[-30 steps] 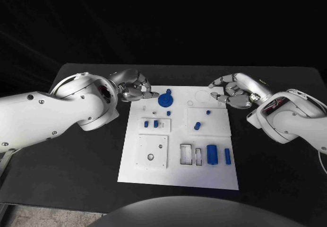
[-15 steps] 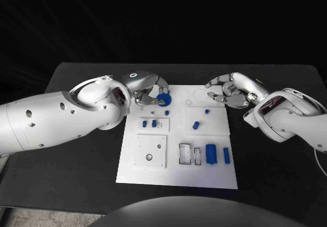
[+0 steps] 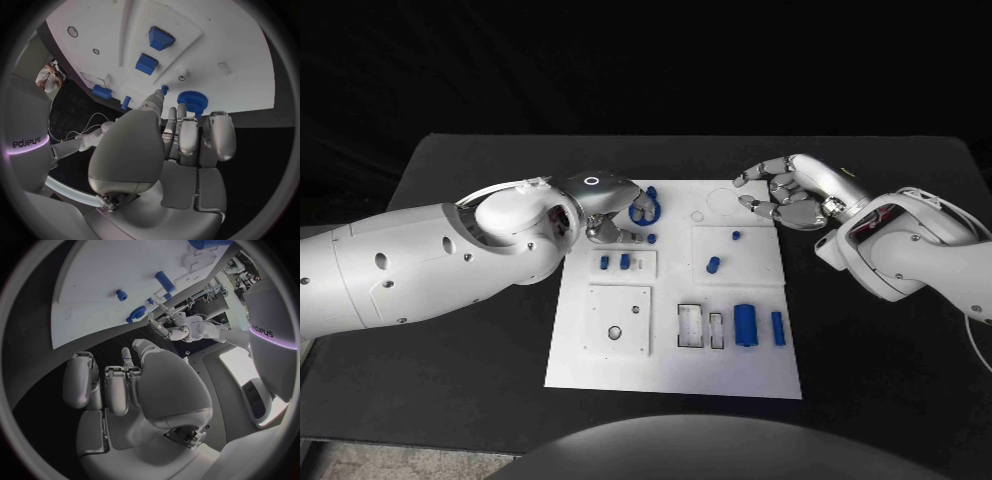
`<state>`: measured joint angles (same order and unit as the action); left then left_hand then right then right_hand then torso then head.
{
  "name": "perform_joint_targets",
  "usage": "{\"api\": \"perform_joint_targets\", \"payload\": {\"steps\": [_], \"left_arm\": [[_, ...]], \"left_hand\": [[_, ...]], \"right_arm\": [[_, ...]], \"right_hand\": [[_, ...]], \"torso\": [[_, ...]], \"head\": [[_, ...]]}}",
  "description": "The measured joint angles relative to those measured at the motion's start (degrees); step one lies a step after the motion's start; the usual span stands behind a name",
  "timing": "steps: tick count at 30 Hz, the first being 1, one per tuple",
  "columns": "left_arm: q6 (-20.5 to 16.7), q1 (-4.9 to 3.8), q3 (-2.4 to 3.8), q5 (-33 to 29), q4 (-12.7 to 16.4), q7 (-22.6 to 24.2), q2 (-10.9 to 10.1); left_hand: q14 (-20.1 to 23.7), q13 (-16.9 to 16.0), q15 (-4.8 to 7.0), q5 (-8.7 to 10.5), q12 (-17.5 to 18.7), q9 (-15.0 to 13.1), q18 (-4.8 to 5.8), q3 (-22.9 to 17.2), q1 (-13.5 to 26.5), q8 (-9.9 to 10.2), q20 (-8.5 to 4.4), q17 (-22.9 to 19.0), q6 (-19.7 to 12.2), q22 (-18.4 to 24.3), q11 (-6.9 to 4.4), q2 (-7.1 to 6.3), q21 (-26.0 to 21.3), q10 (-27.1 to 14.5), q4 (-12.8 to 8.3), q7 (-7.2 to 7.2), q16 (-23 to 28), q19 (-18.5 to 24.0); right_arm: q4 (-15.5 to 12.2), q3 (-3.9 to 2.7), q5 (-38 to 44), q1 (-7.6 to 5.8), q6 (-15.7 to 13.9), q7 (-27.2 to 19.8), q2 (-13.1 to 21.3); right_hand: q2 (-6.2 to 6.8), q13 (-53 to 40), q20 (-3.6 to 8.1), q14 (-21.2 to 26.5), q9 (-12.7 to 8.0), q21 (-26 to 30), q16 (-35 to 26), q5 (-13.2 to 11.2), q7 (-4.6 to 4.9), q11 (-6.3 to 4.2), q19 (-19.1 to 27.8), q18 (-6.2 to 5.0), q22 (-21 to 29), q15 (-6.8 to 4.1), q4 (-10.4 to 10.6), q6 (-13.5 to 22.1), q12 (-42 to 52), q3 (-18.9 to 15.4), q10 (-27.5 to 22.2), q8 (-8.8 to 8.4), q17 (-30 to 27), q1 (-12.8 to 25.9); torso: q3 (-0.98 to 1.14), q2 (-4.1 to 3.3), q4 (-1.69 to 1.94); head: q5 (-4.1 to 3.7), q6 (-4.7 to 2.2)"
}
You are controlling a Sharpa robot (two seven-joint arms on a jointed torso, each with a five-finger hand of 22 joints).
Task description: Assemble the parts on the task board
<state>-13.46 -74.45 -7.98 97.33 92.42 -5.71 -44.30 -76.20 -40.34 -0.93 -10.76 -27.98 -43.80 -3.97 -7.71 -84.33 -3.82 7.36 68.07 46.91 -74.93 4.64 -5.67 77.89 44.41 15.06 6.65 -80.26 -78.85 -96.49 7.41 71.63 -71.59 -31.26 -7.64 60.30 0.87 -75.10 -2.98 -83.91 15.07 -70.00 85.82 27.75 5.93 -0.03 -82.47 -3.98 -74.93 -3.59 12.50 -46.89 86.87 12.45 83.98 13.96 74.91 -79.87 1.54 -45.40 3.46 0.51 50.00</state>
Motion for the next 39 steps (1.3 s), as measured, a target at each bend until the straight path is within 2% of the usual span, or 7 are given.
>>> {"api": "perform_joint_targets", "payload": {"steps": [7,10,19,29,34,39], "left_arm": [[0.7,0.11,0.01,0.7,0.1,0.0,0.5],[0.9,0.23,0.01,0.7,-0.4,0.1,1.0],[1.3,0.86,0.01,0.6,-1.5,0.4,2.1],[1.5,1.69,0.01,0.5,-3.4,0.8,4.2],[1.5,2.29,0.01,0.5,-4.2,1.0,4.8],[1.3,2.39,0.09,0.5,-4.5,1.3,5.0]], "left_hand": [[0.0,0.1,0.0,-0.06,-0.6,1.2,0.0,-0.2,0.0,0.0,-0.03,-0.3,0.6,0.0,-0.22,0.0,0.0,1.0,0.1,-0.2,0.0,0.0],[0.0,0.1,0.0,-0.66,-1.0,1.8,-0.01,-0.6,0.0,0.0,-0.21,-0.5,1.1,0.0,-0.51,0.0,0.0,1.3,-0.1,-0.31,0.0,-0.2],[0.0,-0.1,0.41,-1.34,-2.0,2.8,-0.01,-1.0,0.0,0.0,-0.41,-0.5,1.5,0.0,-0.82,0.0,0.2,2.1,-0.3,-0.32,0.0,-0.4],[-0.2,-0.1,0.63,-2.55,-2.6,3.7,-0.01,-2.1,-0.6,0.0,-0.62,-1.0,2.3,0.0,-1.03,0.63,0.5,3.1,-0.8,-0.32,-0.3,-0.6],[0.0,0.9,0.84,-3.21,-2.0,4.3,-0.02,-2.9,-0.8,0.0,-0.82,-1.4,3.2,0.0,-1.03,0.82,0.7,3.1,-0.9,-0.73,-0.3,-0.8],[-0.2,1.8,1.08,-3.53,-1.7,4.8,-0.01,-4.1,-1.2,-0.3,-1.02,-1.3,4.5,0.0,-1.37,1.21,1.1,4.5,-1.4,-0.63,-0.3,-1.0]], "right_arm": [[0.2,0.0,-0.1,0.05,0.0,0.0,0.0],[0.3,0.0,-0.1,0.07,0.0,0.0,0.0],[0.3,0.0,-0.1,0.08,0.0,0.1,0.0],[0.4,0.0,-0.1,0.09,0.1,0.2,0.3],[0.3,0.0,-0.1,0.09,0.2,0.4,0.4],[0.3,0.0,-0.2,0.09,0.3,0.5,0.5]], "right_hand": [[0.21,0.1,0.0,0.0,0.0,0.0,0.0,0.0,0.0,0.0,0.0,0.0,0.0,0.0,-0.2,0.0,-0.1,0.2,0.0,0.0,0.0,-0.2],[0.21,0.1,0.0,0.0,-0.1,0.3,-0.3,0.2,0.0,0.0,0.0,0.0,0.0,0.0,0.0,0.0,-0.1,0.3,0.0,0.0,0.0,-0.2],[0.22,0.0,0.0,0.0,-0.1,0.3,-0.3,0.2,0.0,0.0,0.0,0.0,0.0,0.0,0.0,0.0,-0.4,0.3,0.0,0.0,0.0,-0.2],[0.22,0.0,0.0,0.0,-0.1,0.9,-0.9,0.2,0.0,0.0,0.4,0.0,0.0,0.0,-0.2,0.0,-0.8,0.5,0.0,0.0,0.0,-0.2],[0.22,0.0,0.0,0.0,-0.1,1.1,-1.2,0.2,0.0,0.0,0.4,0.0,0.0,0.0,-0.2,0.0,-1.1,0.5,0.0,0.0,0.0,-0.2],[0.22,0.0,0.0,0.0,-0.2,1.1,-1.2,0.2,0.0,0.0,0.4,0.0,0.0,0.0,-0.2,0.0,-1.5,0.5,0.0,0.0,0.0,-0.2]], "torso": [[0.02,0.0,-0.02],[0.03,0.01,0.0],[0.04,0.03,0.0],[0.01,0.0,0.0],[-0.01,-0.03,0.0],[0.01,-0.02,0.0]], "head": [[0.03,0.0],[0.12,0.0],[0.07,0.0],[0.01,0.0],[-0.18,0.0],[-0.37,0.0]]}}
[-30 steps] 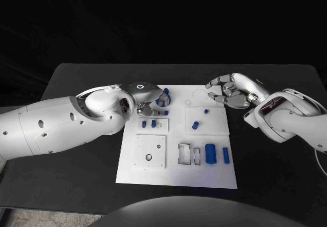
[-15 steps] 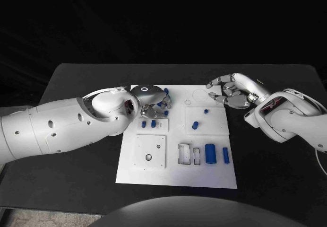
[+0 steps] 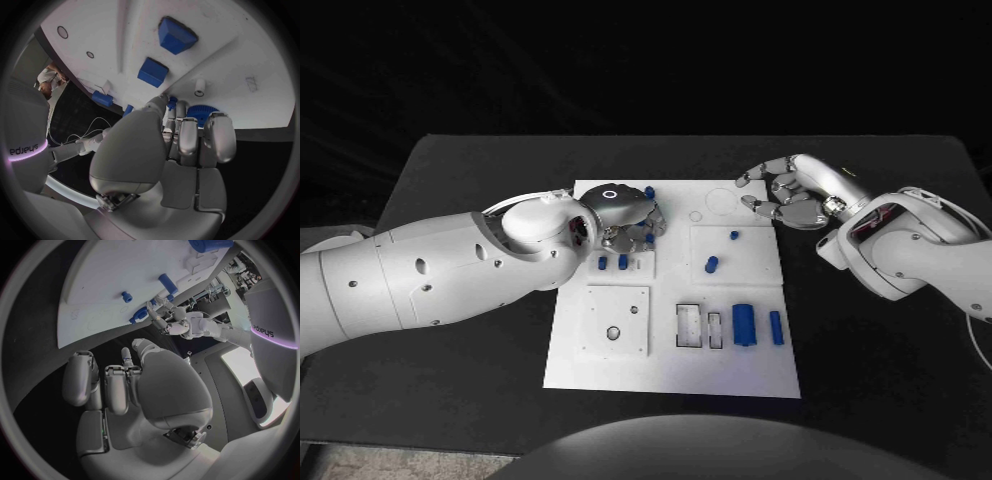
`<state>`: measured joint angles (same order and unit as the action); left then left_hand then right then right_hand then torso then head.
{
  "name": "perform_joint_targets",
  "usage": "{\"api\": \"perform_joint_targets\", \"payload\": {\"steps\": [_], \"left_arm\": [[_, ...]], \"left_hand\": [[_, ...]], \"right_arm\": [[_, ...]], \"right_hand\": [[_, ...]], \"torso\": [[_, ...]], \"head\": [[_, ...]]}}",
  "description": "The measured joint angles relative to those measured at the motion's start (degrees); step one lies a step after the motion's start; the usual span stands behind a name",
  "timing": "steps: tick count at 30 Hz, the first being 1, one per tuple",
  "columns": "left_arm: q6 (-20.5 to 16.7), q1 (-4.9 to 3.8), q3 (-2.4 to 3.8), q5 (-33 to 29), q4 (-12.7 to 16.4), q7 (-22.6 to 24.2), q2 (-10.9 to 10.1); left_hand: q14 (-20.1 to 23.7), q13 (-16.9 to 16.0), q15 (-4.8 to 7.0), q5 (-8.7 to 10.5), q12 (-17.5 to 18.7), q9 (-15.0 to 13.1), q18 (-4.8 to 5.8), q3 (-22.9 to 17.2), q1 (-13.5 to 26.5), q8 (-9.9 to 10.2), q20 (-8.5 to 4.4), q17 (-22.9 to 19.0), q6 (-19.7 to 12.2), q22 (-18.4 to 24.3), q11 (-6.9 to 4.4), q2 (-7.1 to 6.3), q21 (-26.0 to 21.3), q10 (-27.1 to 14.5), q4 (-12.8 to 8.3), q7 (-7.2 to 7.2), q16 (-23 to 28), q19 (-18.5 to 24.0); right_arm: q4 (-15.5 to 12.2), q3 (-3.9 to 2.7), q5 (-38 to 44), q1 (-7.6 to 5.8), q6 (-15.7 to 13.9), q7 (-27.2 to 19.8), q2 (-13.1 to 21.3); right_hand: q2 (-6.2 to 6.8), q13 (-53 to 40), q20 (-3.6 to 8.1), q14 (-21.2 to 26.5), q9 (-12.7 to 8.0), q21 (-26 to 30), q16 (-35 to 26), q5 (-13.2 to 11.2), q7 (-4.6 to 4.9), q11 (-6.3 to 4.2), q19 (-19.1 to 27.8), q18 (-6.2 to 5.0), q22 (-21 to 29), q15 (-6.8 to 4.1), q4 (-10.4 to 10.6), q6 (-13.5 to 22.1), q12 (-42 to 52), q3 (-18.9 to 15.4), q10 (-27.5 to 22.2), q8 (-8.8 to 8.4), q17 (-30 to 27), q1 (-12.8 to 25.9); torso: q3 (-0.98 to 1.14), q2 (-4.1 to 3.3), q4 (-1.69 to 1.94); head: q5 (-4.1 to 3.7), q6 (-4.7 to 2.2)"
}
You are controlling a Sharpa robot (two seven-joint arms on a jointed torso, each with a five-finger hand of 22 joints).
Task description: Assemble the parts on the task board
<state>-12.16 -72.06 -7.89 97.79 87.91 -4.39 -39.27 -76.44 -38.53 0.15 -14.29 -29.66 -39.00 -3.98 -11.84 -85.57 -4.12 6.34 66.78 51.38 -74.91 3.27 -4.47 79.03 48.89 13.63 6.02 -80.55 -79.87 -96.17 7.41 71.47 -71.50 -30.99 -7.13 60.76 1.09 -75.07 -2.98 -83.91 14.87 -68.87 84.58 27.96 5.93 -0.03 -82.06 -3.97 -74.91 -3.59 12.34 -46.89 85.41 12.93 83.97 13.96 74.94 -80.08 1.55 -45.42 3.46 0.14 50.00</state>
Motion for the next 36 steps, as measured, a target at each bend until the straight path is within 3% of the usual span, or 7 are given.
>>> {"api": "perform_joint_targets", "payload": {"steps": [10,17,20,22,29,32,36], "left_arm": [[-0.5,0.15,-0.01,-0.1,-0.5,0.4,0.2],[-1.0,0.22,-0.03,-0.1,-0.6,0.7,0.1],[-1.4,0.25,-0.04,-0.2,-0.6,1.0,0.0],[-1.9,0.26,-0.04,-0.2,-0.5,1.2,-0.1],[-3.7,0.23,0.7,-0.6,0.7,2.0,-1.5],[-4.3,-0.28,0.99,-0.8,1.7,2.2,-2.5],[-4.6,-2.37,1.3,-1.9,3.5,2.3,-4.5]], "left_hand": [[-0.2,2.9,0.17,0.0,1.8,1.5,-0.01,-2.0,-0.8,0.0,-0.2,-0.5,1.3,0.0,-0.33,-0.06,0.0,3.0,-0.9,-0.09,0.0,-0.2],[-0.4,4.3,0.38,0.0,2.6,2.0,-0.01,-3.5,-2.1,-0.6,-0.4,-0.7,4.0,0.0,-0.5,0.04,0.4,5.4,-2.4,0.0,0.0,-0.4],[-0.9,5.2,0.48,0.0,3.3,2.1,0.87,-4.2,-2.3,-1.3,-0.41,-0.5,5.7,0.0,-0.75,-0.07,0.8,7.1,-3.1,-0.09,0.0,-1.0],[-0.9,5.8,0.48,0.01,3.8,2.3,0.87,-4.5,-2.5,-1.6,-0.41,-0.5,6.5,0.0,-0.81,-0.22,0.8,8.1,-3.4,-0.11,0.0,-1.0],[-1.1,8.5,0.68,0.34,6.4,2.8,0.87,-5.1,-2.5,-1.9,-0.41,-1.2,8.7,0.0,-1.21,-0.23,0.8,11.0,-4.0,-0.3,0.0,-1.0],[-1.1,9.2,0.68,0.84,7.1,2.8,0.87,-5.4,-2.5,-1.9,-0.44,-2.0,8.7,0.0,-1.18,-0.24,0.5,11.6,-4.3,-0.3,0.0,-1.0],[-0.6,10.0,0.85,1.64,8.2,3.2,0.88,-5.4,-2.5,-1.9,-0.74,-2.8,8.7,0.0,-1.09,-0.24,-0.1,11.9,-4.3,-0.3,0.4,-0.7]], "right_arm": [[0.1,0.0,-0.1,0.02,0.2,0.2,-0.1],[0.2,0.0,-0.2,0.08,0.3,0.4,-0.2],[0.2,0.0,-0.2,0.1,0.3,0.4,-0.2],[0.3,0.0,-0.2,0.11,0.4,0.4,-0.2],[0.3,0.0,-0.2,0.12,0.4,0.5,-0.1],[0.2,0.0,-0.2,0.13,0.4,0.5,-0.1],[0.2,0.0,-0.2,0.14,0.5,0.5,0.1]], "right_hand": [[0.0,0.0,-0.16,0.0,0.0,0.4,-0.3,0.0,0.0,0.0,0.2,0.0,0.0,0.0,-0.1,0.0,-0.1,0.4,0.0,0.0,0.0,0.0],[0.0,0.0,0.0,0.0,-0.1,0.4,-0.3,0.0,0.21,0.0,0.4,0.0,0.0,0.0,-0.1,-0.2,-0.3,0.4,0.0,0.0,0.0,0.0],[0.0,0.0,0.0,0.0,-0.1,0.7,-0.5,0.2,0.2,0.0,0.4,0.0,0.0,0.0,-0.3,-0.2,-0.3,0.6,0.0,0.0,0.0,0.0],[0.0,0.0,0.0,0.0,-0.1,0.8,-0.5,0.2,0.2,0.01,0.4,0.0,0.0,0.0,-0.3,-0.2,-0.3,0.6,0.0,0.0,0.0,0.0],[0.0,0.0,0.0,0.0,-0.1,0.8,-0.5,0.2,0.2,0.01,0.4,0.0,0.0,0.0,-0.3,-0.2,-0.6,0.6,0.0,0.0,0.0,0.0],[0.0,0.0,0.0,0.0,-0.1,1.1,-0.8,0.2,0.2,0.01,0.4,0.0,0.0,0.0,-0.3,-0.2,-0.6,0.6,0.0,0.0,0.0,0.0],[0.0,0.0,0.0,0.0,-0.1,1.1,-0.9,0.2,0.2,0.01,0.4,0.0,0.0,0.0,-0.3,-0.2,-0.6,0.6,0.0,0.0,0.0,0.0]], "torso": [[0.02,0.1,0.07],[0.02,0.13,0.07],[0.02,0.12,0.07],[0.02,0.12,0.07],[0.02,0.1,0.07],[0.02,0.09,0.07],[0.02,0.08,0.07]], "head": [[-0.08,0.0],[-0.18,0.0],[-0.21,0.0],[-0.21,0.0],[-0.14,0.0],[-0.31,0.0],[-0.44,0.0]]}}
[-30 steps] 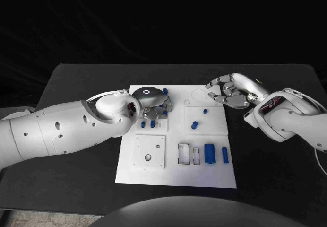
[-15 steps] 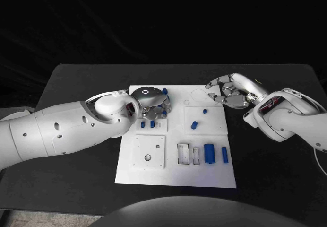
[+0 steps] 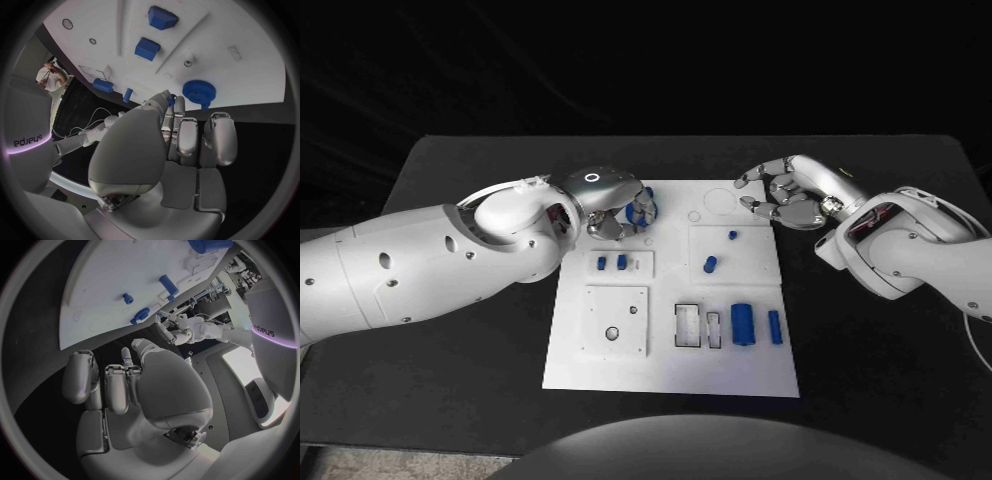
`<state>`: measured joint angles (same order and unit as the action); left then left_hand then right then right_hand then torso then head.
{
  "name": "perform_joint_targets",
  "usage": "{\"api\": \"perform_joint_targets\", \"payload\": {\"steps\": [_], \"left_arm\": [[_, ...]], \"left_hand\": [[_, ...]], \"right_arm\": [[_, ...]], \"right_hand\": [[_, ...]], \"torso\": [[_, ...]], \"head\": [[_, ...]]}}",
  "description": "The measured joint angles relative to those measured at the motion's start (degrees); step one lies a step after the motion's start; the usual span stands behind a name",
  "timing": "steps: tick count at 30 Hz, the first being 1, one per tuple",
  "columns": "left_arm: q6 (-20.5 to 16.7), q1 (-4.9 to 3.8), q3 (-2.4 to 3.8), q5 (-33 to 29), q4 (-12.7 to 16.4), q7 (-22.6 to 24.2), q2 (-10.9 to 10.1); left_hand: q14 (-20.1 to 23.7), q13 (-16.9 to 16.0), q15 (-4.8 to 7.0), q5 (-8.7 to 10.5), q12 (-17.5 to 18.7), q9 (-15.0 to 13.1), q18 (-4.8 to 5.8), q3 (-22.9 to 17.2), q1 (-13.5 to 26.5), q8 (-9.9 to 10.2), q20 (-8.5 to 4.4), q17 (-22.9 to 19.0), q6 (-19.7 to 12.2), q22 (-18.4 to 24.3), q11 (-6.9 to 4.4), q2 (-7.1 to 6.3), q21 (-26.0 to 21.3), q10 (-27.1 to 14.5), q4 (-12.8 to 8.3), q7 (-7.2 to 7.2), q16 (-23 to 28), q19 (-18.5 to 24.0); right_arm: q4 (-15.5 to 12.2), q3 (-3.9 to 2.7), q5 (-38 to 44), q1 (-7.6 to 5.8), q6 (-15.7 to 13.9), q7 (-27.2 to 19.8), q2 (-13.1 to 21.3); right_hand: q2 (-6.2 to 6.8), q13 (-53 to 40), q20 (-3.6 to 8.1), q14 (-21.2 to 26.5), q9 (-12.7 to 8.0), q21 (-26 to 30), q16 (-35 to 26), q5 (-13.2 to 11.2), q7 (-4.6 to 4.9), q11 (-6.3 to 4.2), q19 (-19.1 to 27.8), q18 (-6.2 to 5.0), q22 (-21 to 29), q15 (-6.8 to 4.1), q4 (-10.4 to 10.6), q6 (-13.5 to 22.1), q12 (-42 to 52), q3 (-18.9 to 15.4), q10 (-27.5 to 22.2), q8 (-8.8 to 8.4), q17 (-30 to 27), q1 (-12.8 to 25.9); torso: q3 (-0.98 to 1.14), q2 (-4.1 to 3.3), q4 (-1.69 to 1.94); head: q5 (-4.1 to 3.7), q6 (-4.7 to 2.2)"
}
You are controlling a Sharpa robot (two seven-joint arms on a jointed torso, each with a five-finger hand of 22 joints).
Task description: Assemble the parts on the task board
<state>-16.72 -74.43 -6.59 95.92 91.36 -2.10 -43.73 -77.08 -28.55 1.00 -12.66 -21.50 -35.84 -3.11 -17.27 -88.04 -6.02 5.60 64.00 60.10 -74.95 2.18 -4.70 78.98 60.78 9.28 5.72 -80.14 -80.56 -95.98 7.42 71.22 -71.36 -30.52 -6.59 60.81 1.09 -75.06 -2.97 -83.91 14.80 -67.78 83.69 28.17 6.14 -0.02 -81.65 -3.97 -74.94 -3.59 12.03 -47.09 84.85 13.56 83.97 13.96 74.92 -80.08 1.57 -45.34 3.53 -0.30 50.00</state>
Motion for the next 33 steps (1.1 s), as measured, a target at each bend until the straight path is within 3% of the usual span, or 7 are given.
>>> {"api": "perform_joint_targets", "payload": {"steps": [5,9,12,20,33], "left_arm": [[0.9,-1.99,0.16,-1.7,1.2,0.1,-1.9],[2.8,-2.57,-0.24,-2.9,1.4,0.2,-3.0],[4.2,-2.33,-0.68,-3.5,1.3,0.2,-3.5],[5.5,-0.71,-1.05,-4.4,1.1,0.2,-4.5],[5.3,-0.26,-1.05,-4.7,1.1,0.1,-4.6]], "left_hand": [[1.0,0.8,-0.18,0.7,0.9,0.5,-0.01,-0.2,0.2,0.6,-0.07,-1.4,0.0,0.0,-0.01,-0.24,-0.7,0.0,-0.2,0.0,0.8,0.7],[1.0,1.0,-0.18,1.03,1.2,0.7,-0.01,-0.2,0.2,0.6,-0.07,-1.7,0.0,0.0,-0.01,-0.23,-0.8,0.0,-0.2,0.0,0.9,0.7],[1.0,1.0,-0.18,1.03,1.2,0.7,-0.01,-0.2,0.2,0.9,-0.07,-1.7,0.0,0.0,-0.01,-0.23,-0.8,0.0,-0.2,0.0,0.9,0.7],[1.0,1.5,-0.18,1.03,2.0,0.9,-0.01,-0.2,0.5,1.1,-0.07,-1.5,0.0,0.0,-0.01,-0.45,-0.8,0.0,-0.2,-0.01,0.9,0.7],[1.0,1.8,-0.18,1.03,2.5,1.1,-0.01,-0.2,0.6,1.2,-0.07,-1.6,-0.4,0.0,0.22,-0.61,-0.5,-0.2,-0.2,0.0,0.9,0.7]], "right_arm": [[0.0,0.0,0.0,0.0,0.1,0.1,0.3],[0.0,0.0,0.0,0.02,0.2,0.2,0.4],[0.0,0.0,0.0,0.11,0.2,0.2,0.3],[0.0,0.0,-0.1,0.52,0.2,0.2,0.3],[0.1,0.0,-0.2,0.84,0.3,0.2,0.2]], "right_hand": [[0.0,0.0,0.0,0.0,0.0,0.0,0.0,0.0,0.0,0.0,0.0,0.0,0.0,0.0,0.0,0.0,0.0,0.0,0.0,0.0,0.0,0.0],[0.0,0.0,0.0,0.0,-0.1,0.2,0.0,0.0,0.0,0.0,0.0,0.0,0.0,0.0,0.0,0.0,0.0,0.0,0.0,0.0,0.0,0.0],[0.0,0.0,0.0,0.0,-0.1,0.2,-0.2,0.0,0.0,0.01,0.0,0.0,0.0,0.0,-0.2,0.0,-0.2,0.2,0.0,0.0,0.0,0.0],[0.0,0.0,0.0,0.0,-0.1,0.6,-0.3,0.0,0.0,0.09,0.4,0.0,0.0,0.0,-0.1,0.0,-0.3,0.2,-0.1,0.0,0.0,0.0],[0.0,0.0,0.0,0.0,-0.1,1.0,-0.5,0.0,0.0,0.09,0.4,0.0,0.0,0.0,0.0,0.0,-0.6,0.3,-0.1,0.0,0.0,0.0]], "torso": [[0.03,0.01,0.03],[0.07,0.07,0.1],[0.01,0.09,0.19],[-0.19,0.19,0.23],[-0.08,0.21,0.27]], "head": [[0.37,0.0],[0.6,0.0],[0.56,0.0],[0.46,0.0],[0.87,0.0]]}}
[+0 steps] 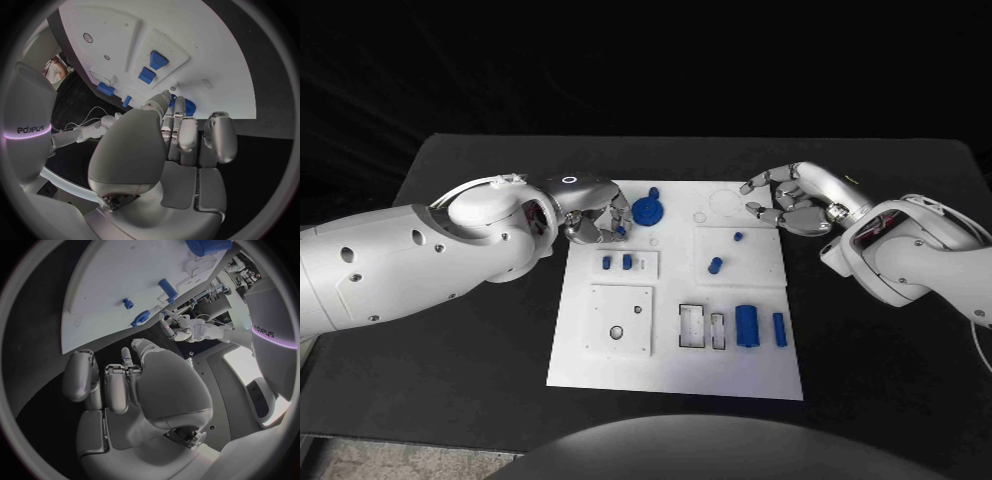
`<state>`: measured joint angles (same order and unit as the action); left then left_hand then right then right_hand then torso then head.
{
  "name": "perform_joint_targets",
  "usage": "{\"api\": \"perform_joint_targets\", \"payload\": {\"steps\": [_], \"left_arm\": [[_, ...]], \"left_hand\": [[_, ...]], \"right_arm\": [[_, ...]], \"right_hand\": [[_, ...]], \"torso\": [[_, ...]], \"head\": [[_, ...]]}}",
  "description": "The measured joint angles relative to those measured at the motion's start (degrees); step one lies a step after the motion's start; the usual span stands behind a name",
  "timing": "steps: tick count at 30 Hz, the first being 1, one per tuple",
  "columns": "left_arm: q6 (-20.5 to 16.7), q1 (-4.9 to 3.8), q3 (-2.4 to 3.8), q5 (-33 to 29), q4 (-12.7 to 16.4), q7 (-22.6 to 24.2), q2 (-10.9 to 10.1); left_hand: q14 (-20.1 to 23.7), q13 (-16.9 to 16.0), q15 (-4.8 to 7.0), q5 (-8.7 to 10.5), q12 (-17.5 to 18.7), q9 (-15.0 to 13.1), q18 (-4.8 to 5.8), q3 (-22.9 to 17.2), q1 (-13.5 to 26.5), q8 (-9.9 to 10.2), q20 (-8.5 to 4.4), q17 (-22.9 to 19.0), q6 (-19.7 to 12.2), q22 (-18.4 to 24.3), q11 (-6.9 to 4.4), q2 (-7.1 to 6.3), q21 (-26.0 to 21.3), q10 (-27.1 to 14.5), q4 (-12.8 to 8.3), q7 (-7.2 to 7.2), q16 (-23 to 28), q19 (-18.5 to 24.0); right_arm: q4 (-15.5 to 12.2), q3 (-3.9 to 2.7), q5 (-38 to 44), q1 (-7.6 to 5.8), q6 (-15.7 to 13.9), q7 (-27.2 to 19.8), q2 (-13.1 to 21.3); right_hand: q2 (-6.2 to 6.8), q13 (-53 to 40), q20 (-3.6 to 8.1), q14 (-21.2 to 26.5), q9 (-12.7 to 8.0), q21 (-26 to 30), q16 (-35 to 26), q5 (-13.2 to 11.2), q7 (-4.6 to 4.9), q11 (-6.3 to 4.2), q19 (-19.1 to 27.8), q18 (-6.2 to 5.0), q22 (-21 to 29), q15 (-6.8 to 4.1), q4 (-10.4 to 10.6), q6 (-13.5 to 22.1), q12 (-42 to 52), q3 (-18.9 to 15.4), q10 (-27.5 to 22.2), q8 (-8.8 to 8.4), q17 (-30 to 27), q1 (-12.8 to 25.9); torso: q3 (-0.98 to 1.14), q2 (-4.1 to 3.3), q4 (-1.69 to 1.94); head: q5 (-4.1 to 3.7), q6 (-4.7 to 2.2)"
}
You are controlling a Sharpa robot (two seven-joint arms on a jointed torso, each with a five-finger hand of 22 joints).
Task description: Assemble the parts on the task board
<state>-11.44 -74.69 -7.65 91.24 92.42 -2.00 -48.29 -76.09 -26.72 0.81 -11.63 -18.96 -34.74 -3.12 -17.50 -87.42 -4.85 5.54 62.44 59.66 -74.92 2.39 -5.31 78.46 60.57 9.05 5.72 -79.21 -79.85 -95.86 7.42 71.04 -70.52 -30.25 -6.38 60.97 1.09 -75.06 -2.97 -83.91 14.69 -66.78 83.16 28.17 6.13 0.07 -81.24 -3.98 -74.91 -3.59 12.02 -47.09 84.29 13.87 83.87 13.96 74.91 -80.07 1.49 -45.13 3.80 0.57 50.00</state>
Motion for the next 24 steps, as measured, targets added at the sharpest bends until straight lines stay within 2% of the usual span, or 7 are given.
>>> {"api": "perform_joint_targets", "payload": {"steps": [6,24], "left_arm": [[-0.2,0.11,0.0,0.1,-0.1,-0.2,0.0],[-0.1,1.02,0.0,0.1,-0.7,-0.7,0.4]], "left_hand": [[0.0,0.1,0.0,0.0,0.0,0.1,0.0,0.0,0.1,0.2,0.0,0.0,0.0,0.0,0.0,-0.06,0.1,0.0,0.0,0.0,0.0,0.0],[0.0,0.2,0.0,0.0,0.2,0.2,0.0,0.0,0.1,0.2,0.0,-0.4,0.0,0.0,0.0,-0.06,0.1,0.0,0.0,0.0,0.0,0.0]], "right_arm": [[0.0,0.0,0.0,0.03,0.0,0.0,0.0],[0.1,0.0,-0.2,0.07,0.2,0.1,0.1]], "right_hand": [[0.0,0.0,0.0,0.0,0.0,0.0,0.0,0.0,0.0,0.0,0.0,0.0,0.0,0.0,0.0,0.0,0.0,0.0,0.0,0.0,0.0,0.0],[0.15,0.0,0.0,0.0,-0.1,0.4,-0.3,0.0,0.0,0.01,0.0,0.0,0.0,0.0,-0.2,0.0,-0.3,0.2,0.0,0.0,0.0,0.2]], "torso": [[0.04,-0.02,-0.1],[0.02,-0.02,-0.08]], "head": [[0.03,0.0],[-0.25,0.0]]}}
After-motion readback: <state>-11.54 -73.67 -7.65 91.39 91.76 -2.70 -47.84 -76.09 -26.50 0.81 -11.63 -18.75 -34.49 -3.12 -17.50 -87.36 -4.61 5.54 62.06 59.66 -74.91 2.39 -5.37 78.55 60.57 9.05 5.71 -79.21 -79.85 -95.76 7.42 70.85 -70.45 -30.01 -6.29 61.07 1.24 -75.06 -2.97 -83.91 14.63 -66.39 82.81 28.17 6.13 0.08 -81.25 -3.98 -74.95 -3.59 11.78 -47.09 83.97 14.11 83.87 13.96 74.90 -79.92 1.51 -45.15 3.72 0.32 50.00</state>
